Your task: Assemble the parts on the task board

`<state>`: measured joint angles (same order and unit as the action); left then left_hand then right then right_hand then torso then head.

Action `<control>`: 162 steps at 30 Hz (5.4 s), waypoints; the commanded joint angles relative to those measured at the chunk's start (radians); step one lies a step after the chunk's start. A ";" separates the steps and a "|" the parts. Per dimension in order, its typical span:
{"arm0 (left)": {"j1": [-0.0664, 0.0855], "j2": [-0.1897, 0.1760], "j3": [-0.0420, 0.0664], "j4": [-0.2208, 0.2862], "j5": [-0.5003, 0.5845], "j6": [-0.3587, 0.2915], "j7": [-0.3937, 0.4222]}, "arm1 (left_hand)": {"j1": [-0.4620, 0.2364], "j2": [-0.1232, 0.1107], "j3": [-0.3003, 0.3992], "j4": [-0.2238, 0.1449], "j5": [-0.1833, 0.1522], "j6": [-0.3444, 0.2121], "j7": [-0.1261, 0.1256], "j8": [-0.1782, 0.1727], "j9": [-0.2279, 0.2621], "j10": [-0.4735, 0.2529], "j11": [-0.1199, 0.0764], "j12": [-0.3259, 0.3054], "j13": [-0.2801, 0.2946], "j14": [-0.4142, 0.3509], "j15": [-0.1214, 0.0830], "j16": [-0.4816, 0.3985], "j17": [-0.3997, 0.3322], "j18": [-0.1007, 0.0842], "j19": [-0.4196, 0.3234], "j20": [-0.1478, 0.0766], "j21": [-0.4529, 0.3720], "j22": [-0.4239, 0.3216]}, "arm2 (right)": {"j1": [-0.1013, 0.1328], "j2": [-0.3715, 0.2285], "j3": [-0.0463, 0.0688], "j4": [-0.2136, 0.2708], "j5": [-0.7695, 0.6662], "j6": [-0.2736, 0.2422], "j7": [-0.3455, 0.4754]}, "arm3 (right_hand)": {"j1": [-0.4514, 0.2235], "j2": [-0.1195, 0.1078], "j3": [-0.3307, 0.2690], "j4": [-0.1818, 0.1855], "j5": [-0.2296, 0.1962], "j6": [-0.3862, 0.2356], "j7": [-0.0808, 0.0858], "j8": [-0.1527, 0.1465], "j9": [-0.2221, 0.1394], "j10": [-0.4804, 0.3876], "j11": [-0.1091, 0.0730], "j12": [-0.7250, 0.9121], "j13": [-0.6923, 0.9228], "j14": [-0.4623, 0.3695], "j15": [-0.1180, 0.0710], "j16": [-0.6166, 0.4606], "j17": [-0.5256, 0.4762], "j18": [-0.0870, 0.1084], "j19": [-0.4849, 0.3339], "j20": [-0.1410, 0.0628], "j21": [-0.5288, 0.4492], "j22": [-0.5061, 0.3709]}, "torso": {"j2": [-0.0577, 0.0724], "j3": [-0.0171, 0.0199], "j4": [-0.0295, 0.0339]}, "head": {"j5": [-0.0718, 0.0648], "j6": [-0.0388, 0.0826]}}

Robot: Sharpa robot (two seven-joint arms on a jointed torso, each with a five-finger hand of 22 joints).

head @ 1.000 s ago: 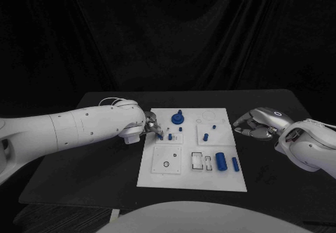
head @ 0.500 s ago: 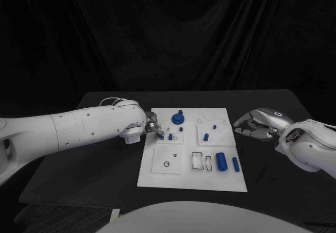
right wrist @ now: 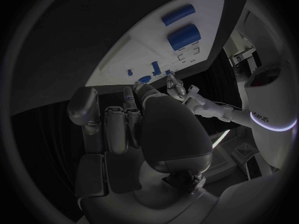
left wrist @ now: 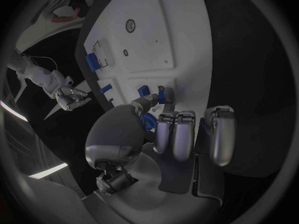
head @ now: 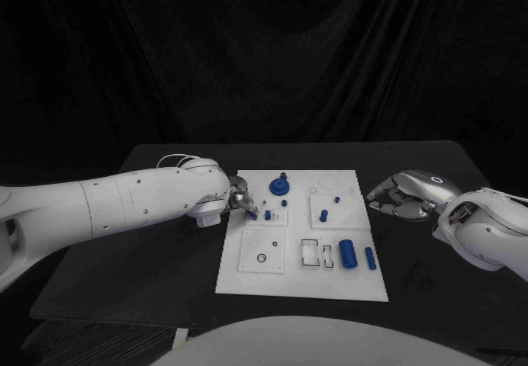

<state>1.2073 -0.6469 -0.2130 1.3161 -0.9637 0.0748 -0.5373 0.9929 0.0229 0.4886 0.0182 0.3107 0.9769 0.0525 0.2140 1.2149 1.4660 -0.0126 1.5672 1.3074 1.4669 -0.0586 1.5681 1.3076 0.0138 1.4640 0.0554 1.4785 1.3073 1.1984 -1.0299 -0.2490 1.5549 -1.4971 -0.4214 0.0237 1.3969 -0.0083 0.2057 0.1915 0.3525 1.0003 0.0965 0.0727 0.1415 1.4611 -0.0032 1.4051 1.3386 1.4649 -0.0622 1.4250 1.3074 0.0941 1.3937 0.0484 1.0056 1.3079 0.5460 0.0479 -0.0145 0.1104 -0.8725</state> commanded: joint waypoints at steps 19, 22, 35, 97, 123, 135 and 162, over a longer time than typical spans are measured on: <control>-0.008 -0.002 -0.002 0.010 0.000 0.023 0.003 | -0.005 -0.001 0.000 0.005 -0.005 0.002 -0.002 0.000 0.001 0.105 -0.001 0.004 0.263 0.104 -0.001 0.003 0.263 0.015 0.036 -0.002 -0.006 0.217 | -0.006 0.001 0.001 -0.003 -0.002 0.010 -0.026 | 0.014 -0.003 0.008 0.000 0.007 0.001 0.002 -0.001 0.000 -0.007 0.004 0.001 0.079 0.057 0.002 -0.006 0.128 0.007 -0.006 0.003 -0.007 0.128 | 0.000 0.0000 -0.0002 | 0.000 0.000; -0.008 -0.004 -0.002 0.012 0.000 0.025 0.001 | -0.003 -0.001 0.000 0.003 -0.004 0.002 -0.002 0.000 0.001 0.105 -0.001 0.004 0.263 0.104 -0.001 0.003 0.263 0.015 0.036 -0.002 -0.006 0.217 | -0.006 0.001 0.001 -0.003 -0.002 0.010 -0.026 | 0.014 -0.003 0.009 -0.001 0.008 0.001 0.002 -0.002 0.000 -0.007 0.004 0.001 0.079 0.057 0.002 -0.006 0.128 0.007 -0.007 0.003 -0.008 0.128 | 0.000 0.0000 -0.0003 | 0.001 0.000; -0.009 -0.014 -0.002 0.023 0.000 0.027 -0.004 | -0.002 -0.002 0.000 0.001 -0.003 0.002 -0.003 0.000 0.002 0.105 -0.002 0.004 0.263 0.104 -0.002 0.003 0.263 0.015 0.036 -0.002 -0.006 0.217 | -0.007 0.001 0.001 -0.005 -0.002 0.013 -0.031 | 0.016 -0.002 0.012 -0.003 0.010 0.001 0.002 -0.002 0.000 -0.008 0.004 0.000 0.078 0.057 0.002 -0.007 0.127 0.008 -0.007 0.003 -0.009 0.127 | 0.000 -0.0001 0.0005 | 0.004 0.000; 0.009 -0.070 -0.002 0.050 -0.073 -0.351 0.275 | -0.132 -0.033 -0.470 0.275 -0.261 0.026 -0.016 0.180 0.124 0.105 -0.013 0.004 0.263 0.104 -0.010 0.003 0.263 0.009 0.055 -0.012 0.007 0.233 | -0.010 0.001 0.001 -0.011 -0.002 0.009 -0.034 | 0.019 0.000 0.021 -0.010 0.017 0.002 0.003 -0.001 0.001 -0.009 0.005 -0.002 0.077 0.056 0.002 -0.009 0.125 0.008 -0.009 0.003 -0.015 0.126 | 0.000 0.0001 -0.0012 | 0.004 0.000; 0.021 0.044 -0.002 -0.133 -0.589 -0.383 0.905 | 0.500 -0.086 -0.205 0.066 -0.199 -0.128 0.041 -0.100 -0.273 -0.682 0.055 -1.051 -0.569 -0.048 0.051 -0.133 0.049 0.025 -0.012 0.055 -0.049 0.212 | -0.010 -0.031 0.001 0.014 -0.002 -0.098 0.074 | 0.008 -0.005 0.042 -0.015 0.076 0.023 0.002 0.006 0.006 -0.001 0.007 0.009 0.085 0.059 0.004 -0.003 0.129 0.006 -0.001 0.003 -0.002 0.131 | 0.018 -0.0084 0.0012 | -0.003 0.000; -0.007 0.119 -0.001 -0.226 -0.650 -0.314 0.878 | 0.440 -0.148 -0.095 -0.002 -0.175 -0.231 0.056 -0.152 -0.663 -0.719 0.075 -1.328 -0.834 -0.080 0.054 -0.160 -0.046 0.044 -0.068 0.052 -0.124 0.187 | -0.010 -0.034 0.001 0.015 -0.002 -0.083 0.068 | 0.008 -0.007 0.044 -0.017 0.079 0.024 0.002 0.006 0.006 -0.004 0.007 0.004 0.081 0.056 0.004 -0.013 0.121 0.007 -0.004 0.003 -0.011 0.129 | 0.022 -0.0073 0.0009 | -0.005 0.000; -0.045 0.190 -0.001 -0.308 -0.740 -0.325 0.844 | 0.383 -0.125 -0.136 -0.021 -0.240 -0.150 0.020 -0.133 -0.748 -0.641 0.051 -1.317 -0.846 -0.087 0.038 -0.149 -0.070 0.046 -0.070 0.048 -0.145 0.184 | -0.014 -0.027 0.001 0.008 -0.002 -0.049 0.043 | 0.006 -0.011 0.047 -0.019 0.082 0.023 0.002 0.005 0.006 -0.018 0.006 -0.014 0.065 0.046 0.003 -0.040 0.097 0.011 -0.012 0.003 -0.036 0.123 | 0.020 -0.0075 -0.0007 | -0.005 0.000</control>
<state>1.1659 -0.4615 -0.2154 1.0099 -1.6893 -0.2502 0.3028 1.3836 -0.1043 0.3588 -0.0041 0.0746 0.8206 0.0729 0.0775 0.4687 0.8172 0.0377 0.2436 0.4603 1.3792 -0.0142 1.4131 1.2358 0.0464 1.3906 0.1070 1.3334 1.3077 1.1875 -1.0573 -0.2489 1.5633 -1.4969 -0.4762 0.0835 1.4054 -0.0084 0.2484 0.1738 0.4291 1.0182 0.1000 0.0728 0.1463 1.4505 0.0003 1.3948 1.3723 1.4647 -0.0619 1.3902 1.3074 0.0941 1.3900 0.0521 0.9757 1.3081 0.5654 0.0402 -0.0164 0.1060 -0.8725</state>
